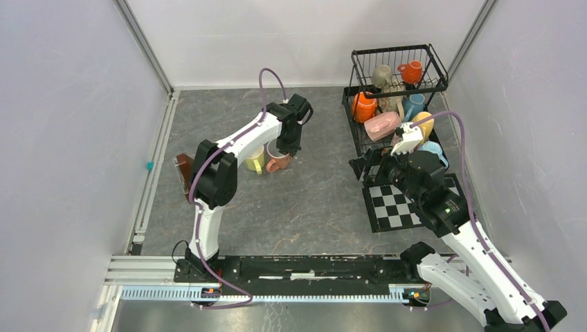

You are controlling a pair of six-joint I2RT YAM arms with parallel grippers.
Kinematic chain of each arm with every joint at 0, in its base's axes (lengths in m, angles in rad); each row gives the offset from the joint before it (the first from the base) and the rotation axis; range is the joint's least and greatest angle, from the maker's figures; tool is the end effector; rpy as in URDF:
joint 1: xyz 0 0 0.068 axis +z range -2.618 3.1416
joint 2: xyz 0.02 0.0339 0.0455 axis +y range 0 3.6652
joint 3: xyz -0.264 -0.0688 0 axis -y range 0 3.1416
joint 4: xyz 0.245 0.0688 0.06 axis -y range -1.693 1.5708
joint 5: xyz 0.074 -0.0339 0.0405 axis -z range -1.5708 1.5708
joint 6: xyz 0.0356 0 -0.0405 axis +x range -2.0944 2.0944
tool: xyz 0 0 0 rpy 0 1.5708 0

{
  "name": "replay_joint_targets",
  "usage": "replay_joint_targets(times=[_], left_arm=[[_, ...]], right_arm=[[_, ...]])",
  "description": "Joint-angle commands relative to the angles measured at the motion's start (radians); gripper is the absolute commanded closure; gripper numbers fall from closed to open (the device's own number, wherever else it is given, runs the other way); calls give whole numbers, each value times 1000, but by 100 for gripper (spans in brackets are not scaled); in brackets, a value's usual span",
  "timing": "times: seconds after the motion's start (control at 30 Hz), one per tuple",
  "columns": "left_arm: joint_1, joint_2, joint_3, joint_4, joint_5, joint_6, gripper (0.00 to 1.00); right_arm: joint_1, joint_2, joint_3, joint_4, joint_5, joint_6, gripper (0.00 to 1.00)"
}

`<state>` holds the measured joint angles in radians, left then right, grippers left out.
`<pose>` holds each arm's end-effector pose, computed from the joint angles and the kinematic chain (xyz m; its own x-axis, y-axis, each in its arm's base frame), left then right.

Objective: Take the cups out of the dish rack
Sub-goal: Place the cup at the center of the board.

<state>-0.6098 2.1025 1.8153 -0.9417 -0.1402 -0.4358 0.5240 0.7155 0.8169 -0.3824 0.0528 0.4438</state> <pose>0.3655 -0.2493 0.2263 -0.9233 0.1351 -0.3595 0.1532 0.9879 -0.0222 0.1426 0.0803 0.3408 -0.4125 0.2568 -0.8740 -0.3085 0.8633 0.3993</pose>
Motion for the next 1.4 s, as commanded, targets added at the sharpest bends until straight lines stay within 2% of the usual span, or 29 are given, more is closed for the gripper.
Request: replay_joint_targets(times=[0.0, 0.3, 0.47, 0.53, 0.63, 0.67, 0.9, 1.17, 1.37], left_arm=[[7, -13, 12, 9, -28, 76, 78], [7, -27, 45, -6, -21, 94, 49], [6, -73, 66, -6, 9, 98, 29], [5, -97, 80, -7, 35, 97, 18], [6, -141, 91, 2, 85, 91, 8], [5, -159, 89, 7, 98, 87, 2], [2, -305, 29, 69, 203, 61, 0], [2, -541, -170, 222, 358, 26, 0], [2, -675, -274, 261, 420, 32, 0]], right_arm=[[5, 5, 17, 32, -9, -7, 2], [5, 21, 36, 24, -12, -10, 2], [5, 27, 42, 19, -14, -10, 2], [4, 27, 42, 19, -13, -11, 2], [5, 30, 41, 19, -10, -10, 2], [5, 30, 41, 17, -9, -9, 2], [4, 38, 52, -8, 28, -13, 2], [4, 67, 88, -89, 172, -22, 2], [3, 121, 93, -119, 304, -40, 2]])
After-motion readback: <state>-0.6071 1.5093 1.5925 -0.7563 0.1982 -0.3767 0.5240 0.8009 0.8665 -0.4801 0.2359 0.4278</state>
